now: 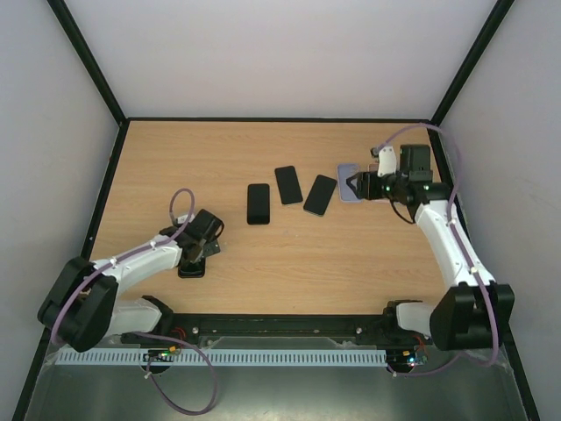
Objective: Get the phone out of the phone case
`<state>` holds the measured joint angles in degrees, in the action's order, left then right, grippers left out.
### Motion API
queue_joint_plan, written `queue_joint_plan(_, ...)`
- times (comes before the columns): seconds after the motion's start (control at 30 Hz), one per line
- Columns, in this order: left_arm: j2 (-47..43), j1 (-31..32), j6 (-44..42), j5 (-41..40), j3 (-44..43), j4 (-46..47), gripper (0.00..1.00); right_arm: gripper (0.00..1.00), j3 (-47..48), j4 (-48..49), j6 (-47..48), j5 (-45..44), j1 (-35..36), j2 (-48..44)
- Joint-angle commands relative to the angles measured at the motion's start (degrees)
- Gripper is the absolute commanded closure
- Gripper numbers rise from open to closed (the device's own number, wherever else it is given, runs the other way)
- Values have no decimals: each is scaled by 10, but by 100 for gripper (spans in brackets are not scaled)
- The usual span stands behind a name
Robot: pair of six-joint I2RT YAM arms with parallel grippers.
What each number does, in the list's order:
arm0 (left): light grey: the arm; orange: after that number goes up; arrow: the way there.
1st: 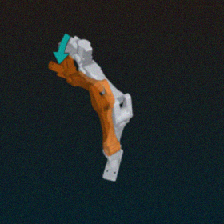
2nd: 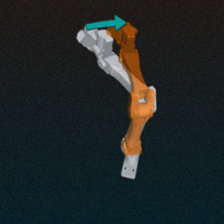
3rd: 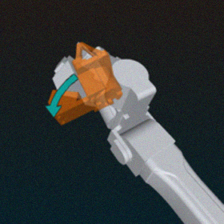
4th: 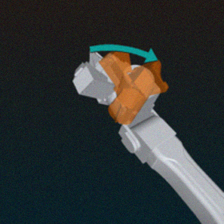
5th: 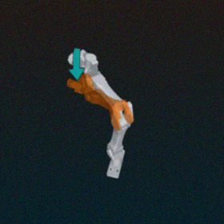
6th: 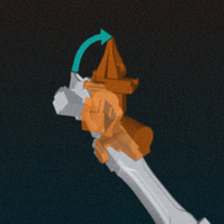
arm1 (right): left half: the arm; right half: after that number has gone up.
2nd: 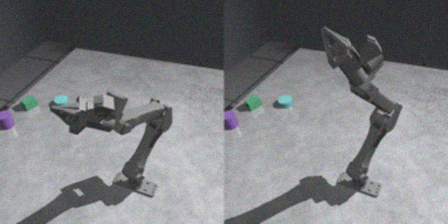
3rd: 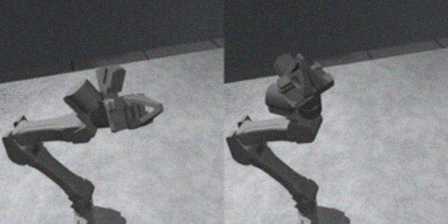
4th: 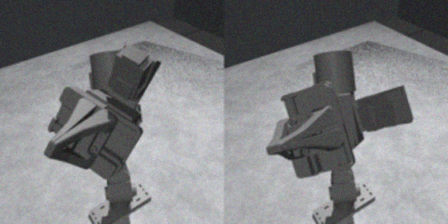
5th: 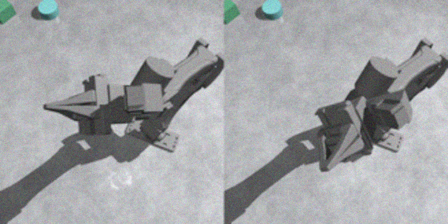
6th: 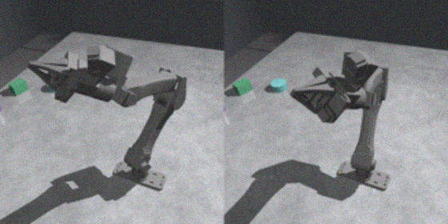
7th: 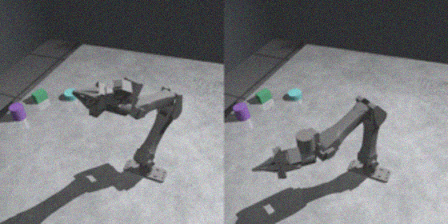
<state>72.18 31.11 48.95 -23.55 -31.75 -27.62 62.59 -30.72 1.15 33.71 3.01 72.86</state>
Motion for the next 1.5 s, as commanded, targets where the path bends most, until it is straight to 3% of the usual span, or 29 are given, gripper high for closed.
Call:
queue_joint_plan(0.0,9,-35,-5,11,19,27,0,32,-88,56,-7,61,-1,-45)
queue_joint_plan(0.37,30,-40,-37,115,35,59,1,32,-115,61,20,74,-1,-35)
queue_joint_plan(0.53,-5,35,-9,146,16,38,0,31,-118,62,21,74,-1,-38)
queue_joint_plan(0.7,15,83,10,168,-19,-4,0,31,-116,56,25,76,-1,-31)
queue_joint_plan(0.87,43,72,17,144,-41,-60,0,31,-120,58,26,79,-1,-38)
queue_joint_plan(1.17,85,16,15,177,-90,-111,0,31,-122,53,35,93,-1,-34)
queue_joint_plan(1.47,141,-2,26,220,-100,-101,13,31,-126,54,36,85,-1,-36)
